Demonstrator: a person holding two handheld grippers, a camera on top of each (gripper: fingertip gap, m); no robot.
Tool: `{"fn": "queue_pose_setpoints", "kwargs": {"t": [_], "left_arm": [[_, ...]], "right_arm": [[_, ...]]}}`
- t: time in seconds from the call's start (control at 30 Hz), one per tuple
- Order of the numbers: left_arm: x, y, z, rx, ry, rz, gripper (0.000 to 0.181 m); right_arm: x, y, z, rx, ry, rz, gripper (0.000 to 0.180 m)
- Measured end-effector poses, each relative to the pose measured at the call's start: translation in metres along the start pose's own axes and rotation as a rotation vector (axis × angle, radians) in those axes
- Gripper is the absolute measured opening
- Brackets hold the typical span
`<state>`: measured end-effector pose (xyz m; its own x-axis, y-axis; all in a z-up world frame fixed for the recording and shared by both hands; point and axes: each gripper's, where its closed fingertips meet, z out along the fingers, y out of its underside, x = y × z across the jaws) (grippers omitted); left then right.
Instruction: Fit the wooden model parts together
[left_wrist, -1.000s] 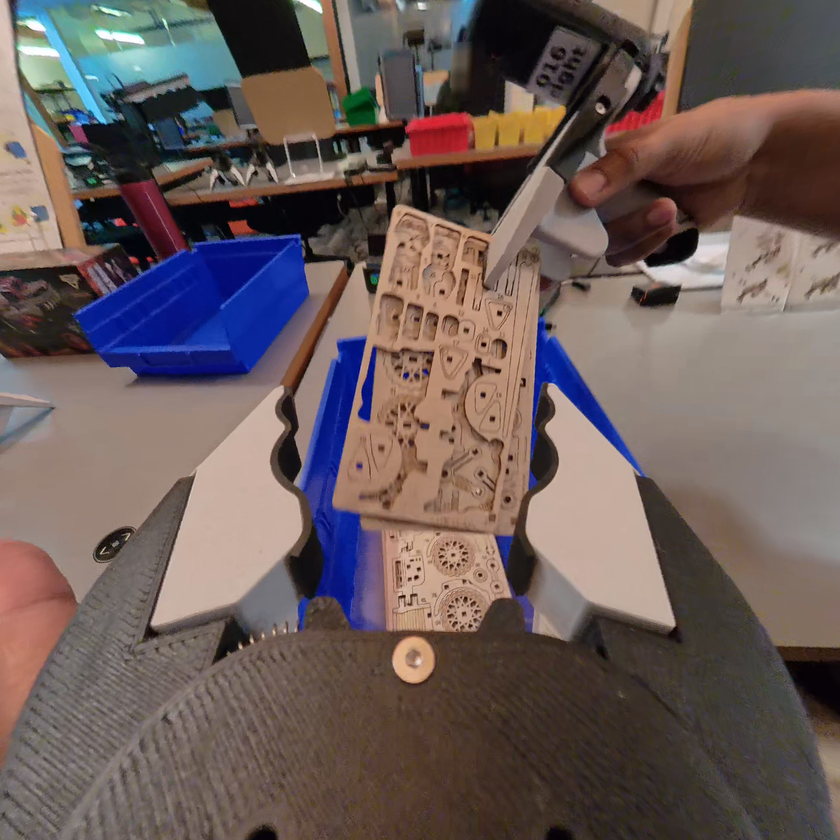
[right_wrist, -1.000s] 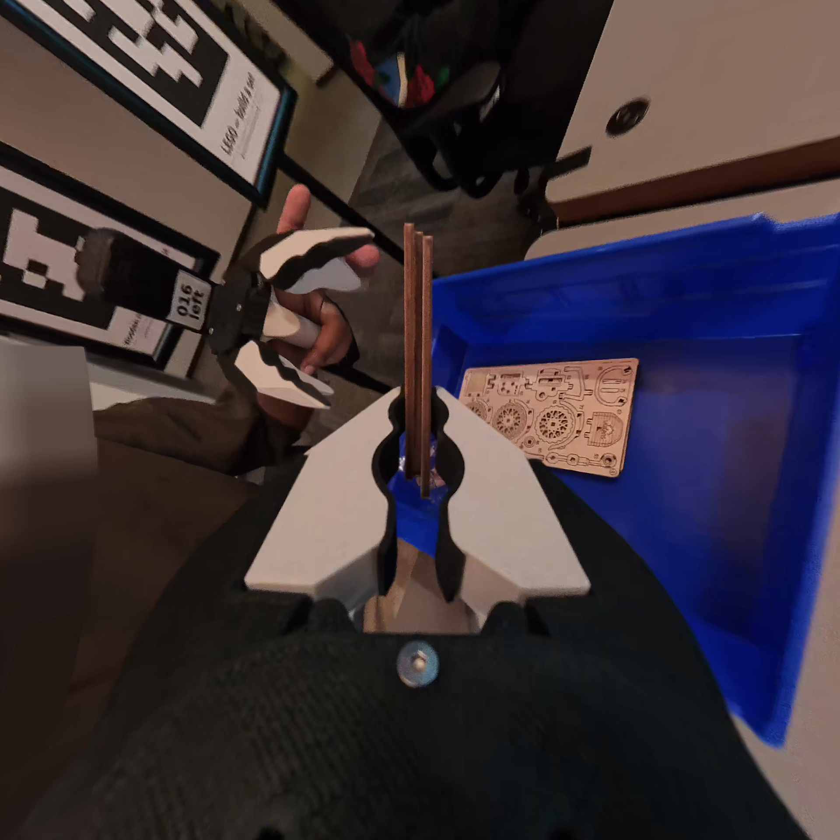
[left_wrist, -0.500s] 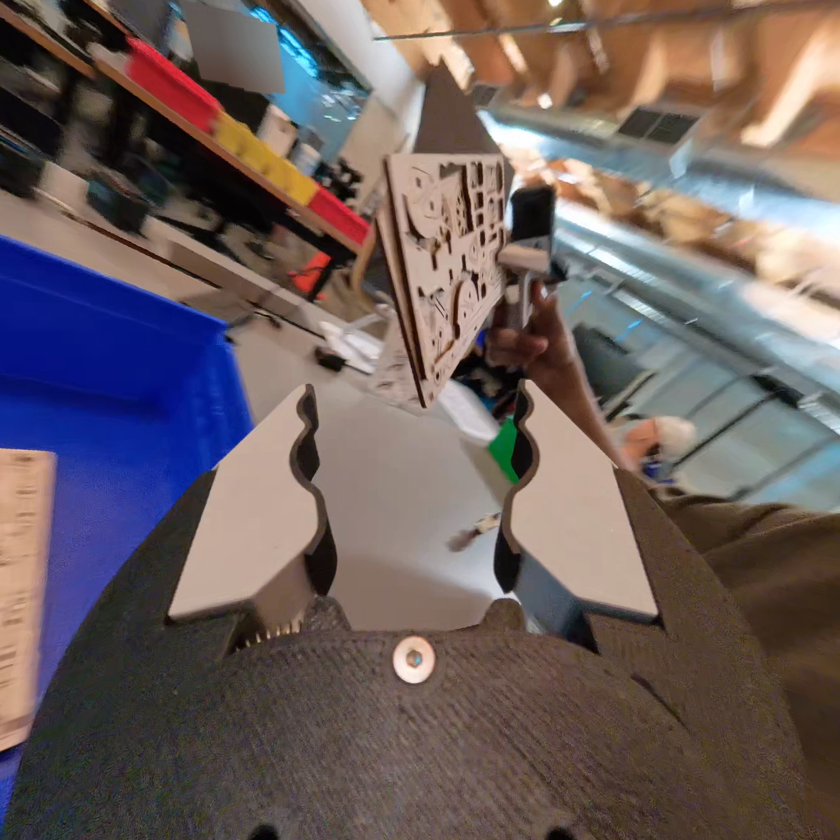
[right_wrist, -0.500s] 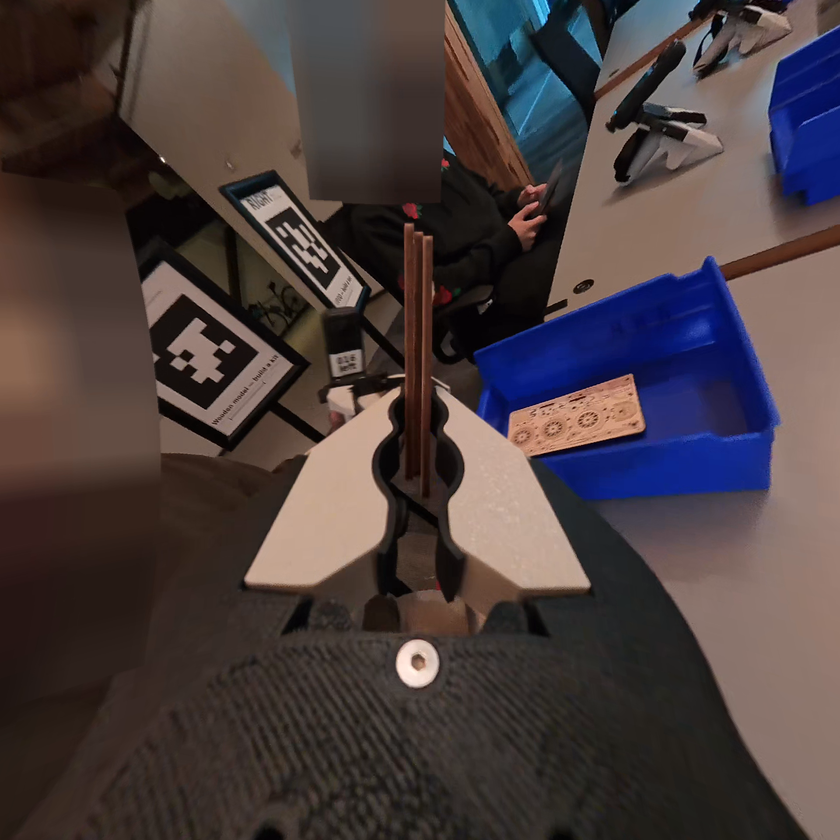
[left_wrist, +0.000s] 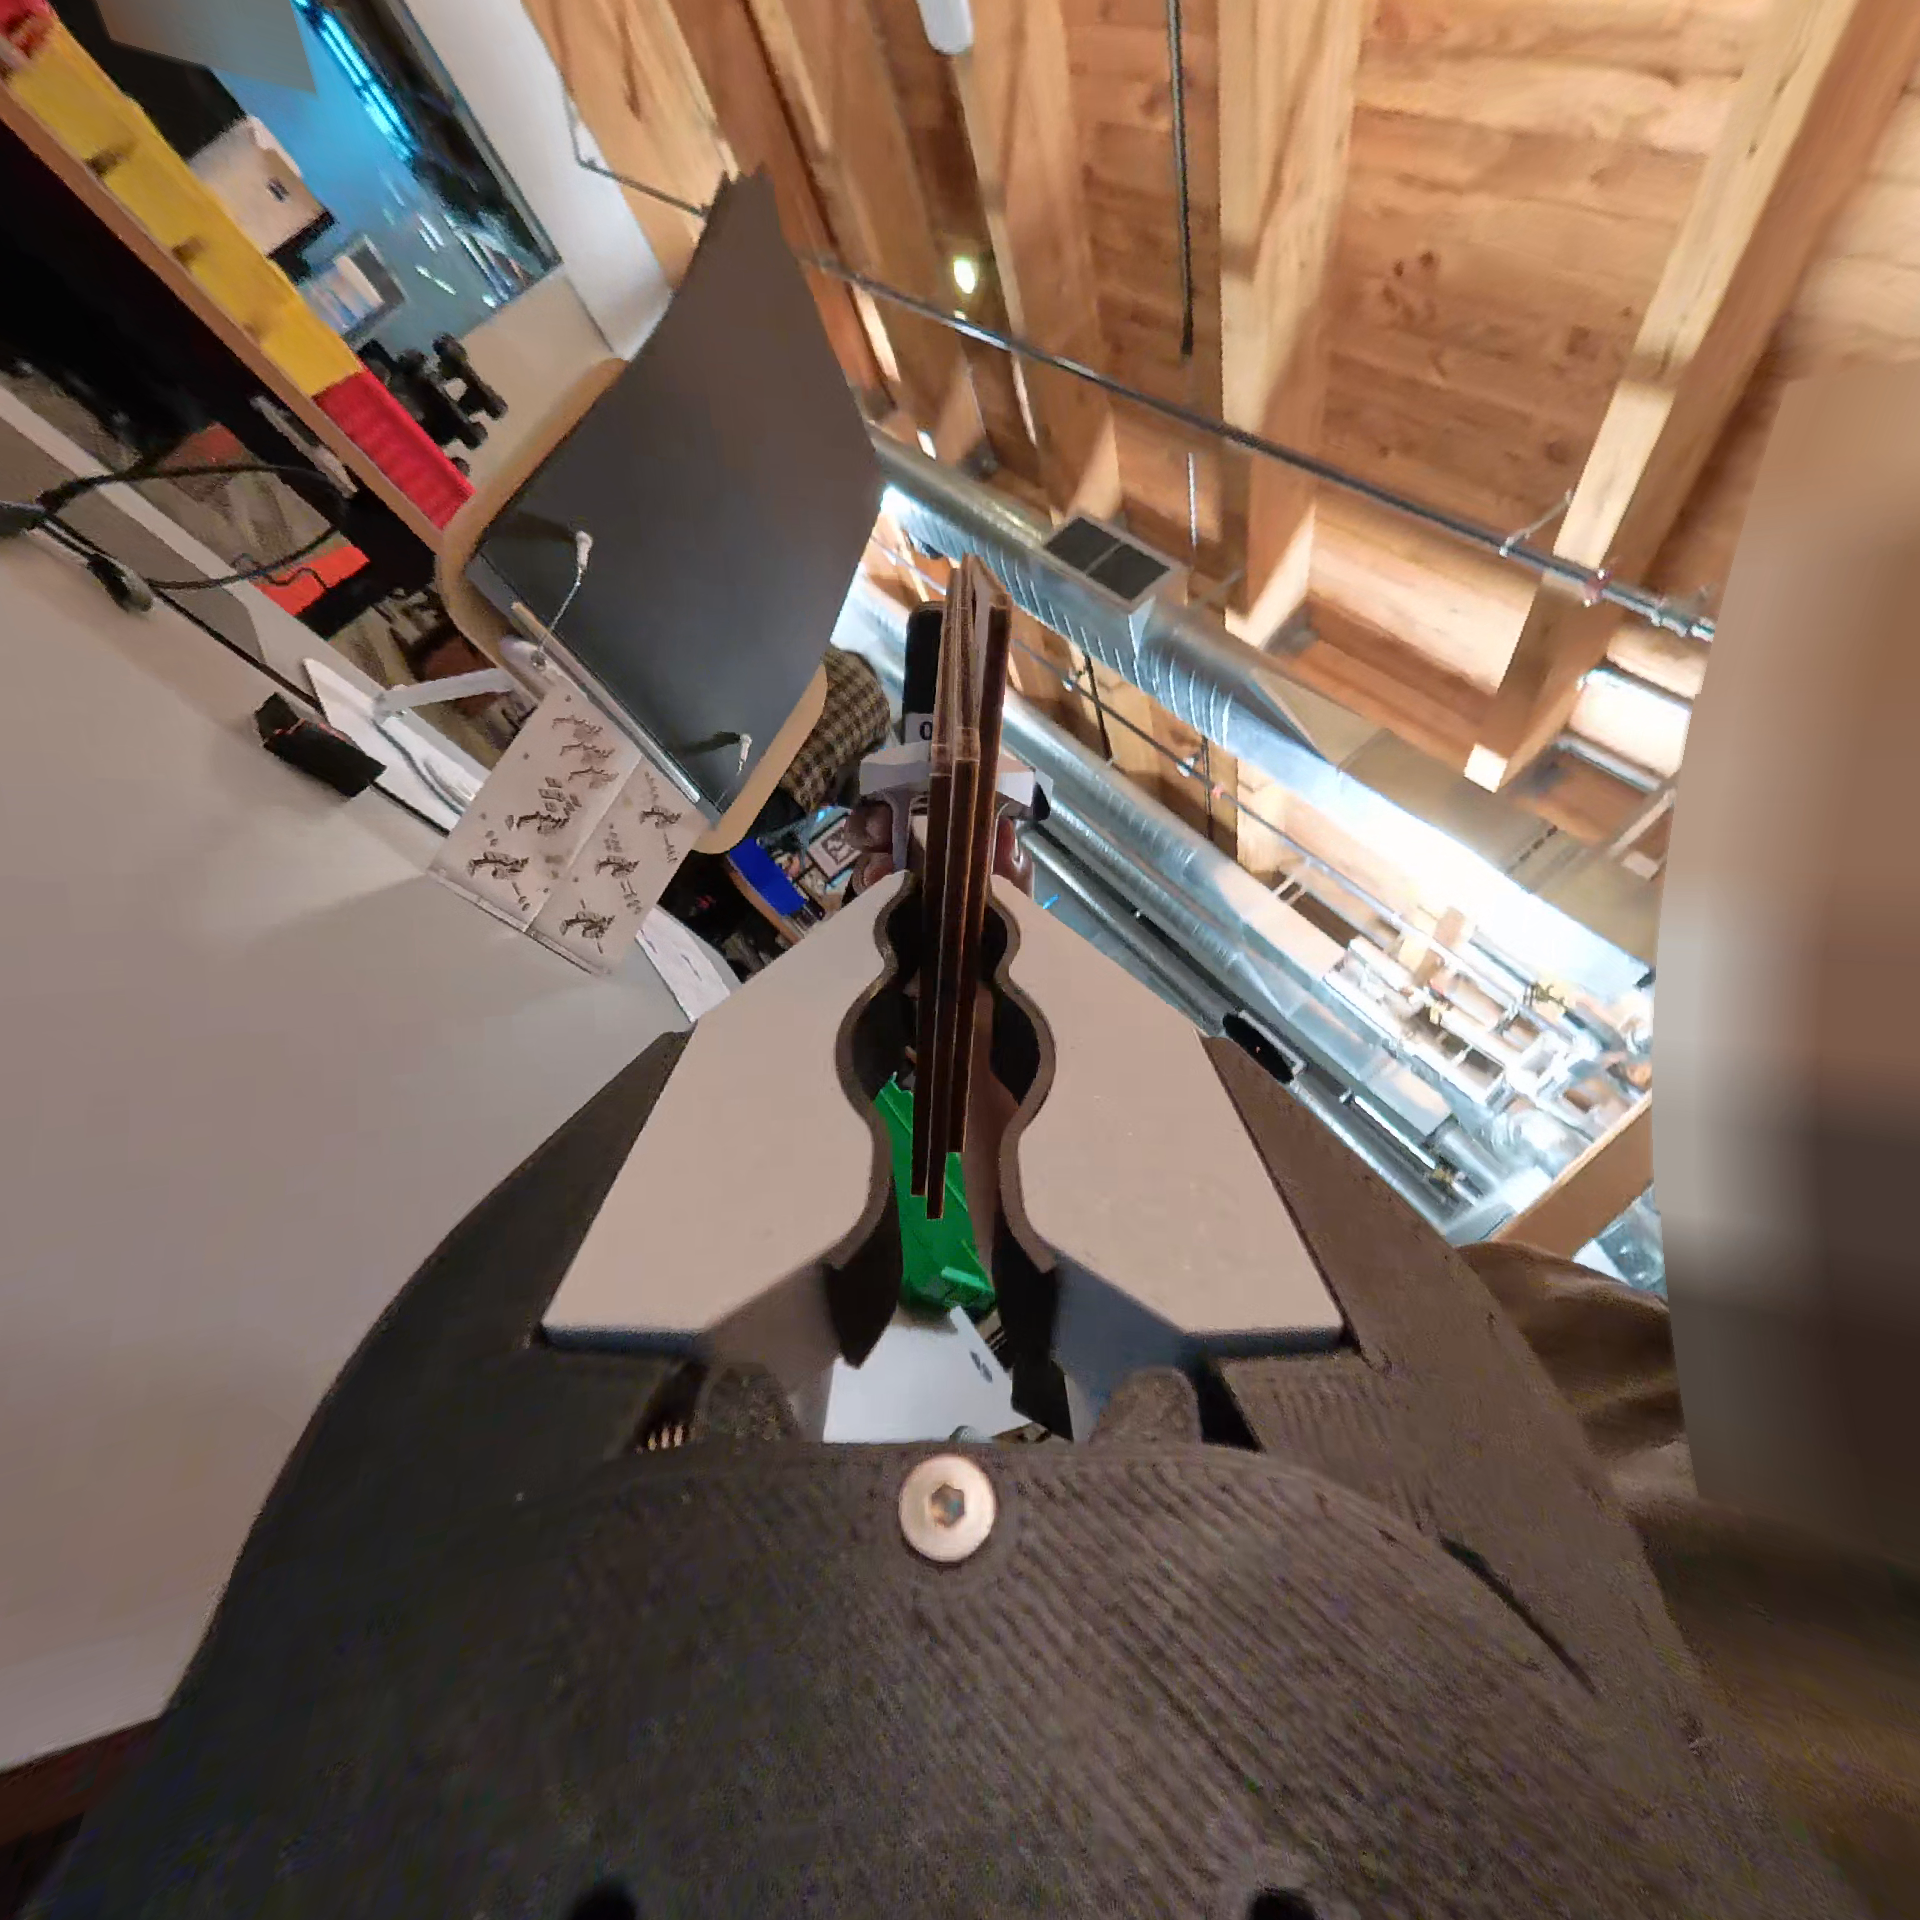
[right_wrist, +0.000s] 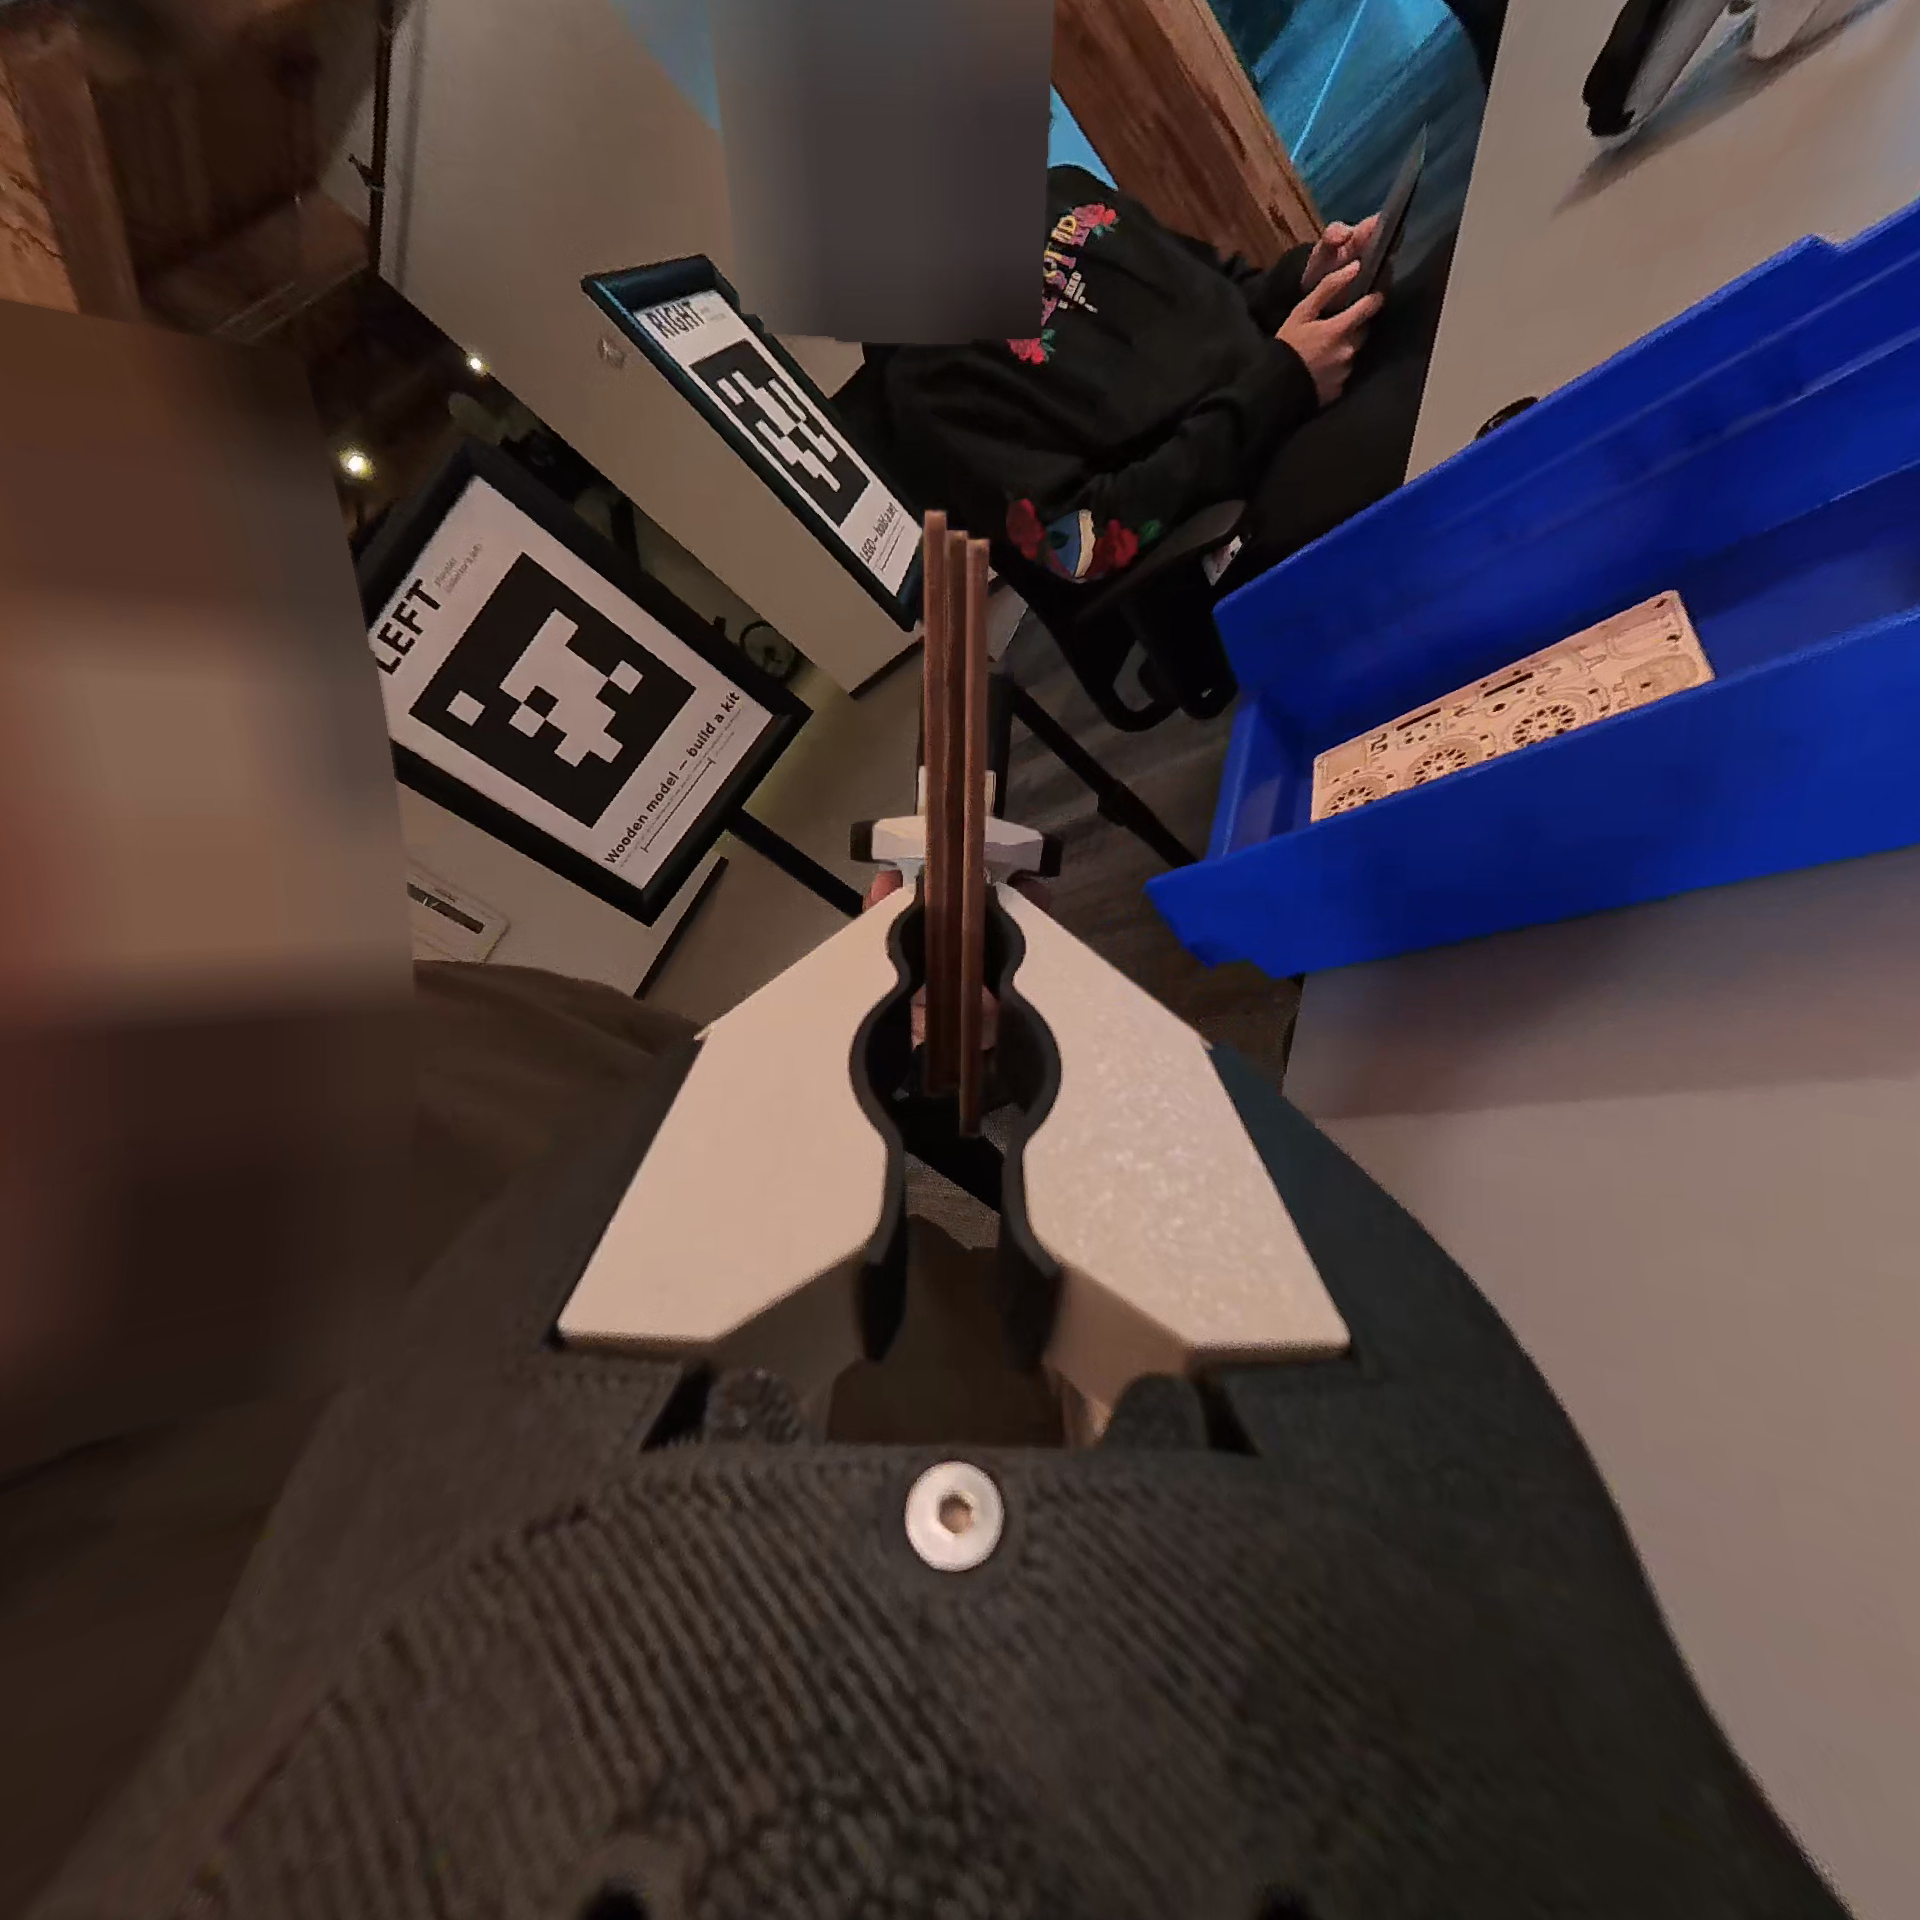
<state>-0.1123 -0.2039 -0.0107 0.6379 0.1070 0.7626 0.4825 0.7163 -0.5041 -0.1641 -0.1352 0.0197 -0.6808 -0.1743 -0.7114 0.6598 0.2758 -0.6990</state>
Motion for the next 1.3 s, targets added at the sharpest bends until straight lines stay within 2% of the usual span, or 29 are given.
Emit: {"fn": "queue_pose_setpoints", "kwargs": {"t": [0.2, 0.33, 0.4, 0.57, 0.83, 0.93, 1.1, 1.2, 1.3], "left_arm": [[0.002, 0.007, -0.016, 0.064, -0.009, -0.006, 0.006], [-0.001, -0.011, -0.037, 0.177, -0.015, -0.068, 0.006], [-0.001, -0.024, -0.052, 0.245, -0.01, -0.087, 0.006], [0.0, -0.06, -0.097, 0.408, -0.038, -0.05, 0.006], [0.0, -0.119, -0.196, 0.65, -0.195, 0.166, 0.007], [-0.006, -0.115, -0.204, 0.595, -0.139, 0.138, 0.007], [-0.024, -0.093, -0.19, 0.48, -0.103, 0.044, 0.006], [-0.024, -0.085, -0.186, 0.421, -0.092, 0.039, 0.006], [-0.018, -0.074, -0.185, 0.382, -0.061, 0.023, 0.006]], "right_arm": [[0.001, 0.004, 0.013, -0.018, -0.025, 0.048, 0.008], [0.003, -0.004, 0.035, -0.043, 0.002, 0.014, 0.011], [0.008, -0.014, 0.046, -0.04, 0.034, -0.007, 0.02], [0.026, -0.04, 0.069, -0.027, 0.102, -0.034, 0.039], [0.109, -0.049, 0.129, -0.206, 0.223, -0.013, 0.042], [0.138, -0.047, 0.163, -0.361, 0.281, -0.117, 0.044], [0.181, -0.03, 0.207, -0.715, 0.262, -0.379, 0.055], [0.212, -0.021, 0.216, -0.849, 0.283, -0.371, 0.054], [0.235, -0.012, 0.221, -0.895, 0.298, -0.286, 0.054]]}}
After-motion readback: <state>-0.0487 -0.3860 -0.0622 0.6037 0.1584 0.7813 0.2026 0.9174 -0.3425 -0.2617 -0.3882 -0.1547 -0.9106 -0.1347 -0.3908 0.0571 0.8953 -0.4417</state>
